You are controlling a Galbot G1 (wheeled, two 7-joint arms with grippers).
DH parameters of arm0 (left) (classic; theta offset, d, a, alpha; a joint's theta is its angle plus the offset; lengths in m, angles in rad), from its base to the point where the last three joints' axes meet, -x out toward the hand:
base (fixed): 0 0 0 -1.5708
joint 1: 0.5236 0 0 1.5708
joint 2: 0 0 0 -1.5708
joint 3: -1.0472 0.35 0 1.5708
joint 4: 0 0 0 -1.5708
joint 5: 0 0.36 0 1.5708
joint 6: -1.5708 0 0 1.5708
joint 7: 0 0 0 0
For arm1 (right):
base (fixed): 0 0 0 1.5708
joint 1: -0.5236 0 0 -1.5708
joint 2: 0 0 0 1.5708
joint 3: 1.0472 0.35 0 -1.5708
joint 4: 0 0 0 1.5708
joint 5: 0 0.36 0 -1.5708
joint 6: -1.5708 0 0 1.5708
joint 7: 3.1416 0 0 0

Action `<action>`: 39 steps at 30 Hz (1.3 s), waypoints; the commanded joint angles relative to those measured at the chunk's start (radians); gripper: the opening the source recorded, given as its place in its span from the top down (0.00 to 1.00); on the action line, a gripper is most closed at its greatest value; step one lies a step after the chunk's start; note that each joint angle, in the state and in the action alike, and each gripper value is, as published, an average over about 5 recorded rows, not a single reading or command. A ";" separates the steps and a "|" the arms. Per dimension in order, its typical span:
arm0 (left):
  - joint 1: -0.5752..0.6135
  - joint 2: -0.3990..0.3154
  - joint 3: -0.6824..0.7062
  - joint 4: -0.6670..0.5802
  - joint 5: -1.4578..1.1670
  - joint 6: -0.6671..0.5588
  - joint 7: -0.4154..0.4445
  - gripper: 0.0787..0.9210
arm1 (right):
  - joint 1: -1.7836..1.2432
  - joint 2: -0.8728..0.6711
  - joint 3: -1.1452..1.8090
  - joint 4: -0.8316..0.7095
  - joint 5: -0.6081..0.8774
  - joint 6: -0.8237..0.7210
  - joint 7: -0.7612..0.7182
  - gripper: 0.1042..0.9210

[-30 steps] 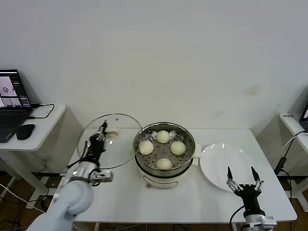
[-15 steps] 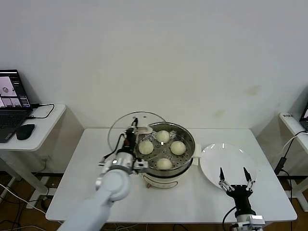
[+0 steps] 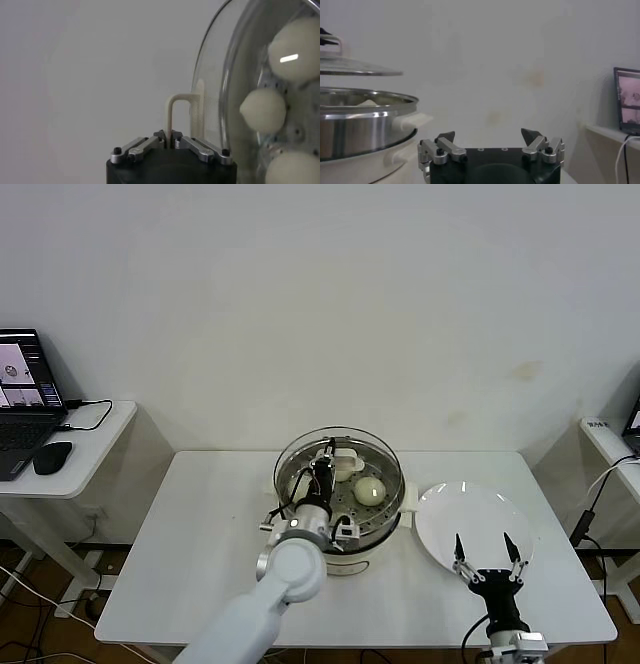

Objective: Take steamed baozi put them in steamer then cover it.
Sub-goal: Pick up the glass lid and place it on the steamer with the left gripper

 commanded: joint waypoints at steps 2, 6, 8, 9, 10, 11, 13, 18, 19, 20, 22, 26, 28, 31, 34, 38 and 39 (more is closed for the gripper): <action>-0.005 -0.031 0.025 0.042 0.038 -0.006 0.021 0.92 | -0.005 0.002 0.001 0.002 -0.002 0.003 -0.002 0.12; 0.000 -0.028 0.023 0.048 0.042 -0.011 0.019 0.92 | -0.007 0.003 -0.002 0.005 -0.001 0.004 -0.003 0.12; 0.000 -0.029 0.021 0.055 0.045 -0.013 0.019 0.92 | -0.007 0.003 -0.005 0.006 -0.001 0.005 -0.004 0.12; 0.000 -0.029 0.020 0.058 0.046 -0.014 0.018 0.92 | -0.008 0.003 -0.005 0.007 -0.001 0.005 -0.004 0.12; 0.000 -0.030 0.019 0.061 0.047 -0.016 0.018 0.92 | -0.008 0.003 -0.006 0.006 -0.001 0.005 -0.005 0.12; 0.000 -0.030 0.018 0.063 0.047 -0.017 0.018 0.92 | -0.008 0.003 -0.006 0.006 0.000 0.006 -0.005 0.12; -0.001 -0.031 0.017 0.067 0.047 -0.018 0.018 0.92 | -0.008 0.002 -0.006 0.005 0.001 0.006 -0.005 0.12; -0.002 -0.041 0.017 0.078 0.048 -0.020 0.015 0.92 | -0.007 -0.001 -0.006 0.004 0.004 0.007 -0.007 0.12; -0.003 -0.043 0.018 0.080 0.049 -0.020 0.014 0.92 | -0.007 -0.001 -0.006 0.004 0.004 0.007 -0.007 0.12; -0.003 -0.045 0.018 0.082 0.050 -0.021 0.013 0.92 | -0.007 -0.002 -0.006 0.004 0.005 0.007 -0.007 0.12; -0.004 -0.047 0.017 0.084 0.052 -0.021 0.012 0.92 | -0.006 -0.002 -0.006 0.003 0.005 0.007 -0.008 0.12; 0.000 -0.046 0.013 0.085 0.051 -0.021 0.010 0.92 | -0.006 -0.003 -0.006 0.004 0.007 0.007 -0.010 0.12; 0.003 -0.048 0.010 0.083 0.048 -0.022 0.003 0.92 | -0.007 -0.004 -0.006 0.004 0.007 0.007 -0.011 0.12; 0.008 -0.051 0.005 0.070 0.044 -0.022 -0.009 0.91 | -0.007 -0.005 -0.008 0.003 0.007 0.007 -0.011 0.12; 0.014 -0.046 0.001 0.040 0.034 -0.018 -0.021 0.85 | -0.006 -0.004 -0.011 0.003 0.007 0.007 -0.011 0.12; 0.041 -0.020 -0.006 -0.030 -0.007 -0.011 -0.054 0.71 | -0.006 -0.006 -0.012 0.002 0.007 0.008 -0.011 0.12; 0.055 -0.009 -0.009 -0.056 -0.022 -0.010 -0.063 0.67 | -0.006 -0.007 -0.012 0.002 0.007 0.008 -0.011 0.12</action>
